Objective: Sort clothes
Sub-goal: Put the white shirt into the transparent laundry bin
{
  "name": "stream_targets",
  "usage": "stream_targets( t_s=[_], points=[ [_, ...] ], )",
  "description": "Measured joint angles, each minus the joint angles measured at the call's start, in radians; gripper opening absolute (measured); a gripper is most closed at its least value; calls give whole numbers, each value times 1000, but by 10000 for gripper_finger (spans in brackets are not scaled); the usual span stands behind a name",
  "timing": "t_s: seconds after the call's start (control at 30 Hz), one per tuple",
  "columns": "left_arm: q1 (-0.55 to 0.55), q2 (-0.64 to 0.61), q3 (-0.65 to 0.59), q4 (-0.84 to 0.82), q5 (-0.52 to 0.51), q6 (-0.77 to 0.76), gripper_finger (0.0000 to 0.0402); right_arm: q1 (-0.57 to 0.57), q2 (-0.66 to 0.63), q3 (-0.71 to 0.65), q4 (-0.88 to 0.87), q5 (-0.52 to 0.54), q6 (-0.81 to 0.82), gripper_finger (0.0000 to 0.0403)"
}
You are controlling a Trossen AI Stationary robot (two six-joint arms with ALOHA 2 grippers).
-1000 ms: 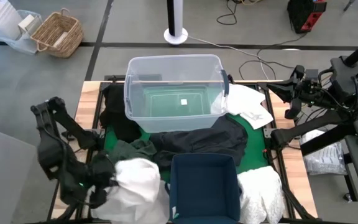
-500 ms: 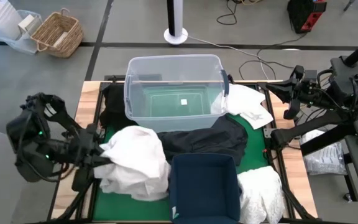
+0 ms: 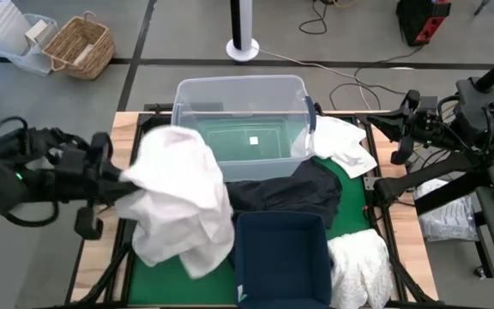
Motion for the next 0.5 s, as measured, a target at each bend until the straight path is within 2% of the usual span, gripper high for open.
stream_targets(
  t_s=[0.13,0.5],
  points=[
    [10,-35,-40,250,-2,250,0,0,0,0,1,7,-2,13],
    [32,-50,2,778,-49,909,0,0,0,0,8,7,-7,13]
  ],
)
